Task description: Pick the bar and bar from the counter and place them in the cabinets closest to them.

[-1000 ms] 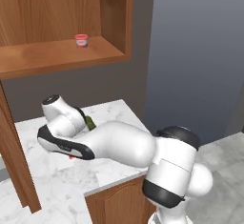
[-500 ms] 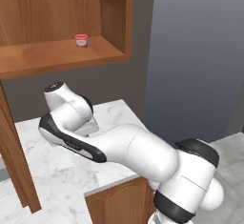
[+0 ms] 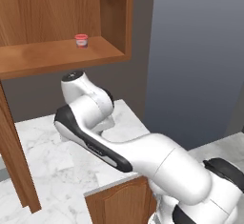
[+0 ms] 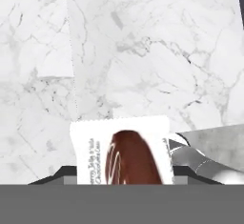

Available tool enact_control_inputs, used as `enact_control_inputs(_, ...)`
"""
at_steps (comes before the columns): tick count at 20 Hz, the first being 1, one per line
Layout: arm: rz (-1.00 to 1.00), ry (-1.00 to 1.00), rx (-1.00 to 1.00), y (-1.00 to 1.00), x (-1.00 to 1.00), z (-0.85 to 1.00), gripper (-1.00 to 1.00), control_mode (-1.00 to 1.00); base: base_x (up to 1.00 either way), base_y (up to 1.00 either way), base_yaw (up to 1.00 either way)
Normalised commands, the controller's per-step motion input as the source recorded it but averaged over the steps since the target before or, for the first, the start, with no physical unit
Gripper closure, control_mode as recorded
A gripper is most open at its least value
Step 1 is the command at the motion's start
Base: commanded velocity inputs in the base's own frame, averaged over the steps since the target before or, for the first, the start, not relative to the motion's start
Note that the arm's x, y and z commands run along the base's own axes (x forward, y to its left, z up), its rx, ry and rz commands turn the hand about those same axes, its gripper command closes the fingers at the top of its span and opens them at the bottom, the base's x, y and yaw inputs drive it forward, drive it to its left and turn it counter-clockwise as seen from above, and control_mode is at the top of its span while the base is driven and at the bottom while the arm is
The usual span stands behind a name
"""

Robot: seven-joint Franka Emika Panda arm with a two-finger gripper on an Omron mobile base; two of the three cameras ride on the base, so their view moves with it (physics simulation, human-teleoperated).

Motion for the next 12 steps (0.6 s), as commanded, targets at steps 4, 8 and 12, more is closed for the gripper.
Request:
enact_control_inputs(4,0.01,-0.16,0.06,-0.09,-0.12,0.68,1.0,-1.0,0.0,0.0,0.0)
enact_control_inputs(8,0.01,-0.17,0.05,-0.04,-0.14,0.66,1.0,-1.0,0.0,0.0,0.0)
enact_control_inputs(12,0.0,-0.17,0.04,-0.03,-0.04,0.63,1.0,-1.0,0.0,0.0,0.0)
